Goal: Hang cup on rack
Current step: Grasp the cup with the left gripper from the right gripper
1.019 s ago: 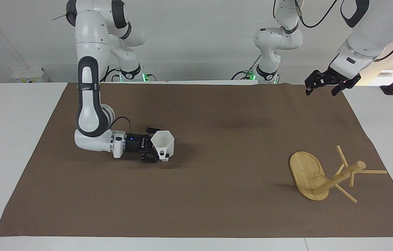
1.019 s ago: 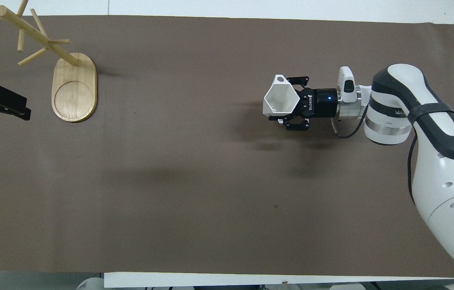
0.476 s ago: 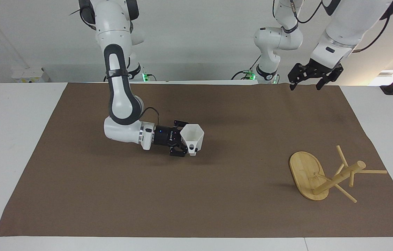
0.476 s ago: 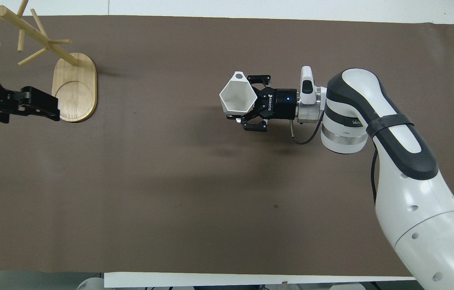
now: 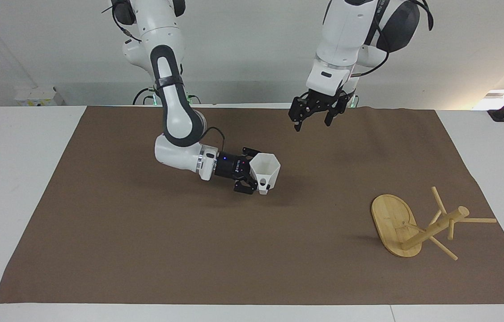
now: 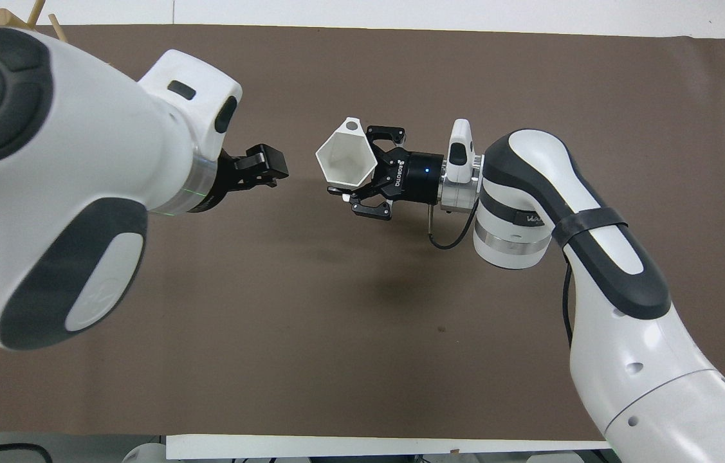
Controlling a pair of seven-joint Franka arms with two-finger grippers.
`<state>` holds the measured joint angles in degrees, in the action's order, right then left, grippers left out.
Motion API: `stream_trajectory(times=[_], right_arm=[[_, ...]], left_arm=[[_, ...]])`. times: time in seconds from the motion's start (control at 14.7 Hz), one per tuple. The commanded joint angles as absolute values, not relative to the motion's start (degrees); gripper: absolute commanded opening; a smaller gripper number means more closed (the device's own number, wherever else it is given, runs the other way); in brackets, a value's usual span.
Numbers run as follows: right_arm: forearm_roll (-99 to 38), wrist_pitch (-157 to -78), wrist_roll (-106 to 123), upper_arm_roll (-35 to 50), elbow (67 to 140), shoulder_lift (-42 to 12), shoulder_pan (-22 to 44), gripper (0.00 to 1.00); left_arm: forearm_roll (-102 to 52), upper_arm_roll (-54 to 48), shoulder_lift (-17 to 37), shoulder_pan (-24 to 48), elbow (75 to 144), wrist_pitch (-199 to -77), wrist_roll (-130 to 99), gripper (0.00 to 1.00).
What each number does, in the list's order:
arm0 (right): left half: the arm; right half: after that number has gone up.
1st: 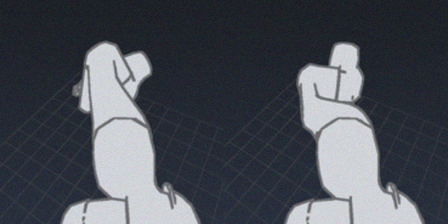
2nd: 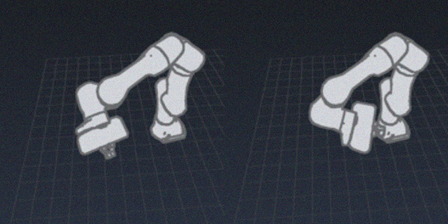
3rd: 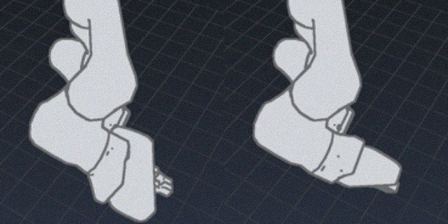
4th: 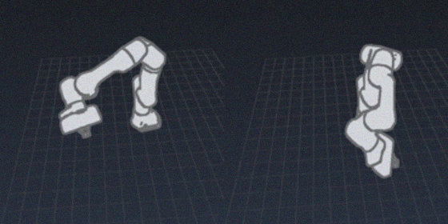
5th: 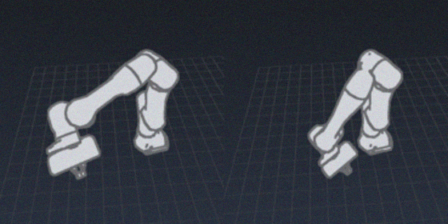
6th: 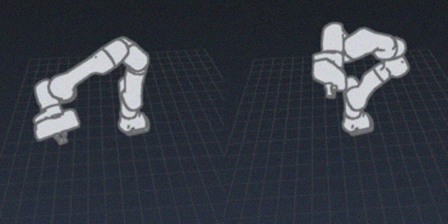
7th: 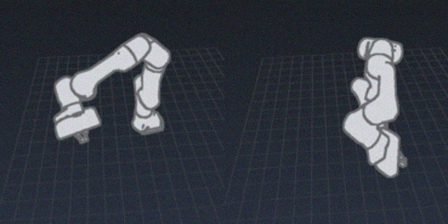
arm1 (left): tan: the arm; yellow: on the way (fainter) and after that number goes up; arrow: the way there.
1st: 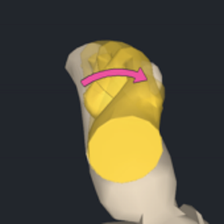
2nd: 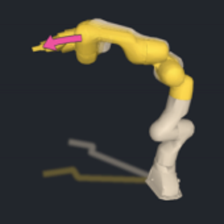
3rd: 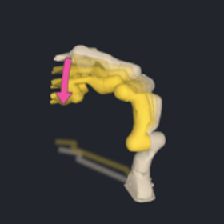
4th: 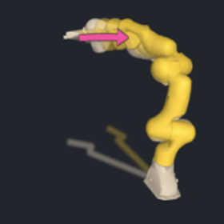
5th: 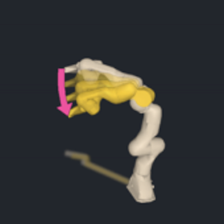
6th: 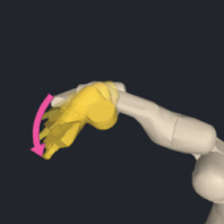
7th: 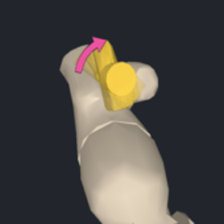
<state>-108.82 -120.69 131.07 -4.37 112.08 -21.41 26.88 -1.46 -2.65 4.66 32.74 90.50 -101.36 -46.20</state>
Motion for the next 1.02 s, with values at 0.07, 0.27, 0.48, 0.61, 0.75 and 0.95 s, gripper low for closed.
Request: stream_trajectory(times=[0.07,0.27,0.48,0.61,0.75,0.95], right_arm=[[-111.71,-121.64,133.42,-4.48,114.96,-19.42,27.60,0.18],[-111.71,-121.46,134.29,-4.48,115.05,-19.34,27.60,0.18],[-111.80,-121.29,134.82,-4.48,115.49,-19.25,27.07,0.18],[-111.80,-121.90,134.74,-4.57,116.54,-18.11,27.59,0.19],[-111.80,-121.99,134.74,-4.57,116.72,-18.11,27.60,0.19],[-111.80,-122.08,134.91,-4.48,117.42,-17.93,27.60,0.19]], left_arm=[[-1.23,-1.76,9.13,34.37,90.97,-109.06,-50.01,1.00],[-0.79,-1.67,11.94,34.63,90.79,-111.18,-50.01,1.00],[-0.62,-1.67,14.06,35.95,90.70,-112.23,-50.10,0.99],[-0.62,-1.67,14.15,36.30,90.62,-112.32,-50.36,0.99],[-0.62,-1.76,14.15,36.73,91.05,-112.24,-50.45,0.98],[-0.70,-1.76,14.06,37.88,91.23,-112.06,-56.49,0.40]])
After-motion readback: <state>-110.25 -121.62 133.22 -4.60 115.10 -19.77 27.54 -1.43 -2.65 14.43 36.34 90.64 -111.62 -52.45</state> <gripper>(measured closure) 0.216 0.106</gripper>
